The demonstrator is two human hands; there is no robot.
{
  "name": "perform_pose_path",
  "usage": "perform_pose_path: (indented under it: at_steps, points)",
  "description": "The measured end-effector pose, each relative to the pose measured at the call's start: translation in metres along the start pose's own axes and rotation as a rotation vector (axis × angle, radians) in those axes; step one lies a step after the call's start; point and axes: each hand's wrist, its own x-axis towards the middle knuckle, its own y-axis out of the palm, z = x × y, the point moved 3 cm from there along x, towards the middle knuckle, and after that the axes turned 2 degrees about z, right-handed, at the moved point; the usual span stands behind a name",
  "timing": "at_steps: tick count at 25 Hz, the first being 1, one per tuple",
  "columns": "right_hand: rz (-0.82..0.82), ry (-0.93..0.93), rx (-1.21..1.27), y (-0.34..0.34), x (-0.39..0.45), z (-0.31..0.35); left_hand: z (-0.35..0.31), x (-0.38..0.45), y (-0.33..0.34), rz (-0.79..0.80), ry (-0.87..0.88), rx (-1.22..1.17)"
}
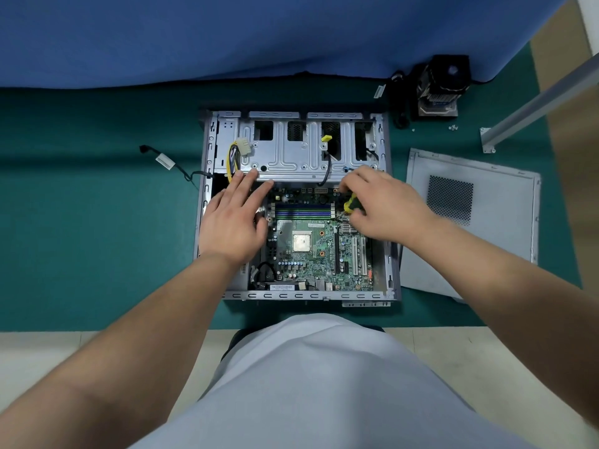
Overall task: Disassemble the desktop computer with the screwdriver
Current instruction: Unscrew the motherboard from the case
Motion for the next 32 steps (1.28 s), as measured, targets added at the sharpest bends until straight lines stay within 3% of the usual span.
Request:
perform_pose_path:
  at_steps: [5, 9, 13, 18, 23, 28, 32]
  points:
    - [-0.03, -0.023, -0.013, -0.002, -0.001, 0.005, 0.0, 0.0, -0.001, 0.004, 0.002, -0.006]
    - [-0.037, 0.072, -0.034, -0.003, 0.0, 0.003, 0.0, 0.0, -0.001, 0.015, -0.003, -0.005]
    - [0.042, 0.023, 0.184, 0.002, -0.003, 0.0, 0.0, 0.0, -0.002, 0.008, -0.004, -0.018]
    - [-0.092, 0.115, 0.207, 0.005, -0.004, 0.0, 0.0, 0.0, -0.001, 0.015, -0.003, -0.018]
    - [-0.061, 0.164, 0.387, 0.005, -0.006, 0.0, -0.001, 0.0, -0.002, 0.017, -0.008, -0.013]
    - [-0.097, 0.215, 0.016, 0.007, -0.005, 0.002, -0.001, 0.0, -0.002, 0.015, -0.009, -0.016]
    - [-0.031, 0.153, 0.062, 0.006, -0.005, 0.001, 0.0, 0.0, -0.002, 0.016, -0.012, -0.014]
